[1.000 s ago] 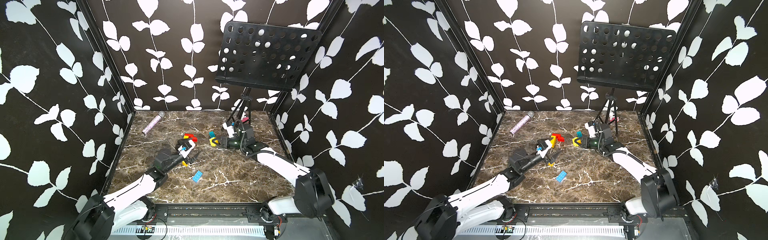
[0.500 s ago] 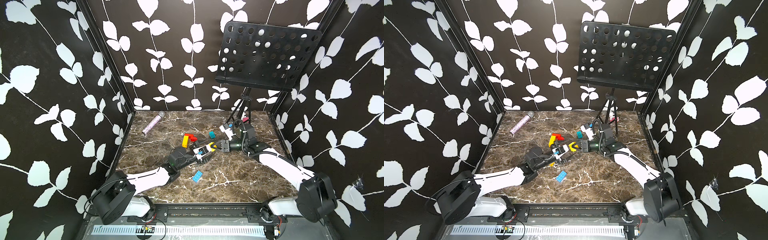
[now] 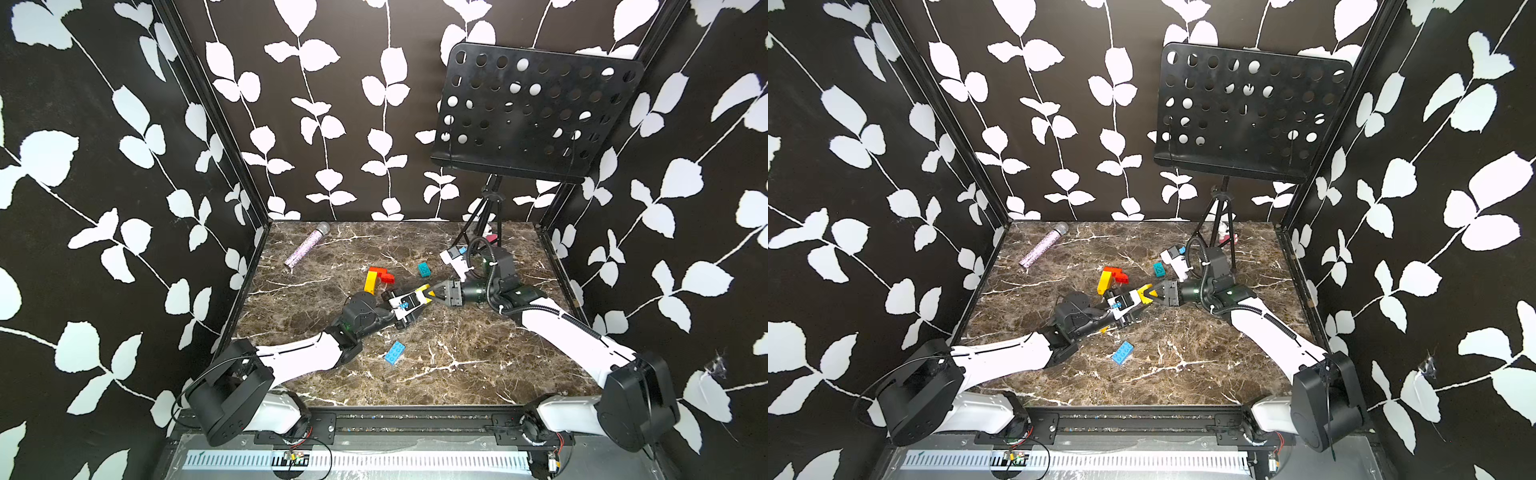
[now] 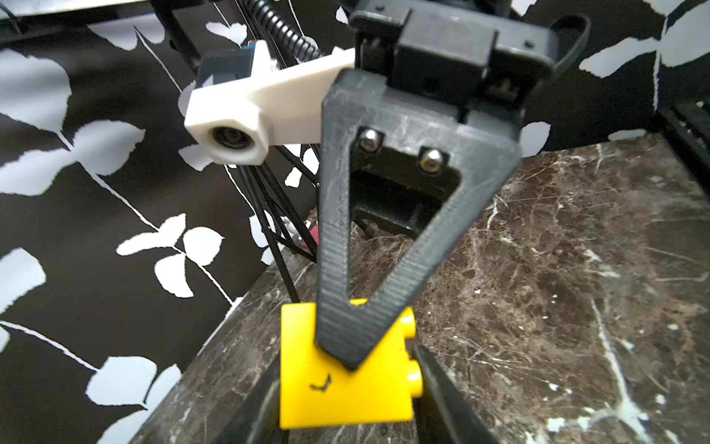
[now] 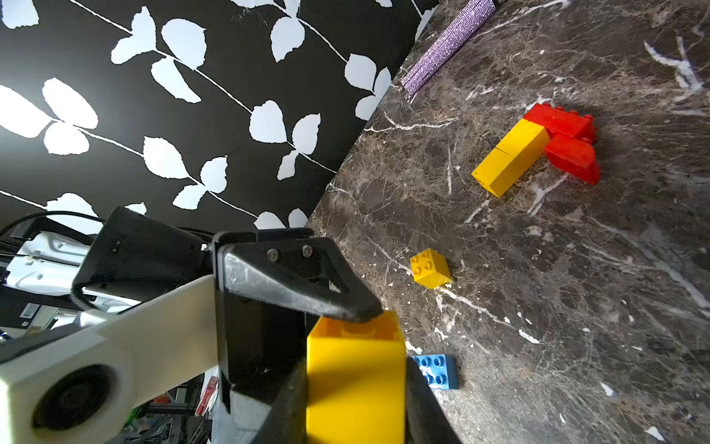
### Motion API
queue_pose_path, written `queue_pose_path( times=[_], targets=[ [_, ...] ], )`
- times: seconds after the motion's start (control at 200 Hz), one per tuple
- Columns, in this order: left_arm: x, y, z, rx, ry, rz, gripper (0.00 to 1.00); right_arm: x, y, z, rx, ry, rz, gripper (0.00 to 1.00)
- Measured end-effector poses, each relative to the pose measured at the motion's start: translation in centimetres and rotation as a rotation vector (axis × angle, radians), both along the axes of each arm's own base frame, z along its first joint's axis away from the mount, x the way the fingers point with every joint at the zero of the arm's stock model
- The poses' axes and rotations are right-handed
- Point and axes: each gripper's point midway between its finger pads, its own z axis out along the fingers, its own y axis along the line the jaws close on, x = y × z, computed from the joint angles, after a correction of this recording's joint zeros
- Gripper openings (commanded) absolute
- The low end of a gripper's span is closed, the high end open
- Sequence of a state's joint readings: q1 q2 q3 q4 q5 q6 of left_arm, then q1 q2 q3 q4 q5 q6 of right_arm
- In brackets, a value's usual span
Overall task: Assemble the letter r with lego
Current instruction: Pick up the lego brick from the center of the board.
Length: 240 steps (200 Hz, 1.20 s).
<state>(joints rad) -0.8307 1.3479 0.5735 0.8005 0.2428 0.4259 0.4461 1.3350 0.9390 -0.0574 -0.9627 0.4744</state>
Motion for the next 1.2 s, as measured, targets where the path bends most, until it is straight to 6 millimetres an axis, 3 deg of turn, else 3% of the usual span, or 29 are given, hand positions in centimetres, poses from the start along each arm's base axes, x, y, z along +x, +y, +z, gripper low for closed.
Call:
queue_pose_path(
  times=[0.385, 0.59, 0.77, 1.005, 1.2],
  targets=[
    [1.0, 0.5, -0.1, -0.019, 0.085, 0.071, 0.30, 0.0, 0.0, 0.0, 0.002, -0.015, -0.025, 0.58],
    [3.3, 2.6, 0.3, -0.131, 0.215, 0.264, 0.24, 0.5, -1.1, 0.9, 0.073, -0.077, -0.166, 0.59],
    [4.9, 3.9, 1.3, -0.316, 0.346, 0.381, 0.22, 2.3, -0.6, -0.2, 0.118, -0.063, -0.284, 0.59],
    [4.5, 2.9, 0.4, -0.360, 0.414, 0.385, 0.26, 4.0, 0.0, 0.1, 0.157, -0.089, -0.342, 0.60],
    [4.4, 2.7, 0.0, -0.362, 0.432, 0.386, 0.27, 5.0, 0.9, 2.1, 0.187, -0.133, -0.341, 0.60]
  ],
)
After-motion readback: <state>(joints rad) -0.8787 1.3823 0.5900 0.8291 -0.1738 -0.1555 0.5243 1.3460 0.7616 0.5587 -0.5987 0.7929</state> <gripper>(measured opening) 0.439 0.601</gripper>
